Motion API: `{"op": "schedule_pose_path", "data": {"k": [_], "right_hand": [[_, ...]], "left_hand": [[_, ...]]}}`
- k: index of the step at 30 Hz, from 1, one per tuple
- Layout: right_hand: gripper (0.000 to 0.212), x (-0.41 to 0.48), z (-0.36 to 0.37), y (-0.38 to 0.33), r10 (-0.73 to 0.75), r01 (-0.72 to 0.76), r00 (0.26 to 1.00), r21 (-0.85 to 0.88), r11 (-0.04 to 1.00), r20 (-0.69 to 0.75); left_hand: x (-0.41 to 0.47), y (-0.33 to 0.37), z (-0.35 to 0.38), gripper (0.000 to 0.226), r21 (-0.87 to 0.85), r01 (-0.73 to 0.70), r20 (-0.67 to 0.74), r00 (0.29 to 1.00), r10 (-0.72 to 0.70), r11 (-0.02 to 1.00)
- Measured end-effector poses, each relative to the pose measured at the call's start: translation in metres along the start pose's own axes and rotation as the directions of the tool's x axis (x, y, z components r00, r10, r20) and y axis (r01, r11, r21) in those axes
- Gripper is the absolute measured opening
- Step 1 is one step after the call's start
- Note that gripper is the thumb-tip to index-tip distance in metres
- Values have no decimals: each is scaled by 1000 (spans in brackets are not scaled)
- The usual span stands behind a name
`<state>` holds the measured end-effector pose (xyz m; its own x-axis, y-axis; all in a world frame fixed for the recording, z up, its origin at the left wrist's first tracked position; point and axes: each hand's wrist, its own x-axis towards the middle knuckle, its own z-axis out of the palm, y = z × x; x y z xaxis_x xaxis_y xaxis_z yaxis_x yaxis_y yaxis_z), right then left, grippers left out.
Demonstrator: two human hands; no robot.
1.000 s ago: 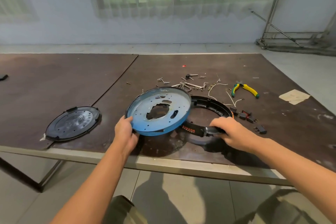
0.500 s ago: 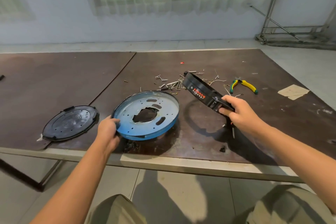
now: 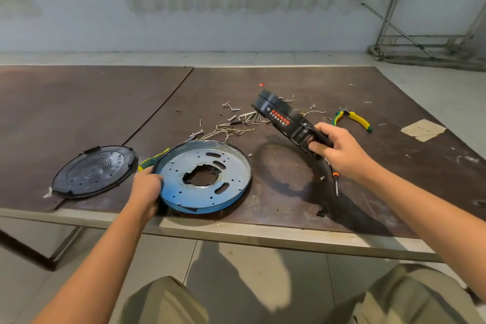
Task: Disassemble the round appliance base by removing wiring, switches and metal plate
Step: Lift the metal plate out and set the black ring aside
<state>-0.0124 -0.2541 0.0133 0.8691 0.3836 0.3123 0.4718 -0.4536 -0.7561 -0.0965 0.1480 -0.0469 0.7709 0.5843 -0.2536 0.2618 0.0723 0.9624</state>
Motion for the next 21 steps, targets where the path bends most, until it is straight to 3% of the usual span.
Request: {"op": "schedule_pose_path", "data": {"k": [4, 8, 10, 14, 16, 21], "right_hand": [[9, 4, 0, -13, -11, 11, 1000, 36, 999, -5], [7, 4, -3, -18, 4, -4, 1000, 0, 1000, 16], [6, 3, -4, -18, 2, -1, 1000, -10, 1000, 19], [6, 3, -6, -17, -1, 1, 999, -12, 1000, 39], [8, 4, -6, -17, -5, 6, 999, -20, 1000, 39], [9, 7, -12, -16, -30, 30, 999, -25, 999, 32]], "left_hand": [[2, -3, 0, 66, 256, -119, -49, 990, 135, 959], [11, -6, 4, 65, 397, -179, -67, 972, 223, 900], [13, -2, 8, 63, 518, -231, -48, 954, 297, 823], [7, 16, 35, 51, 789, -384, 112, 857, 503, 480], [2, 30, 64, 44, 836, -461, 231, 788, 571, 298], [-2, 52, 155, 29, 685, -675, 571, 731, 374, 274]]}}
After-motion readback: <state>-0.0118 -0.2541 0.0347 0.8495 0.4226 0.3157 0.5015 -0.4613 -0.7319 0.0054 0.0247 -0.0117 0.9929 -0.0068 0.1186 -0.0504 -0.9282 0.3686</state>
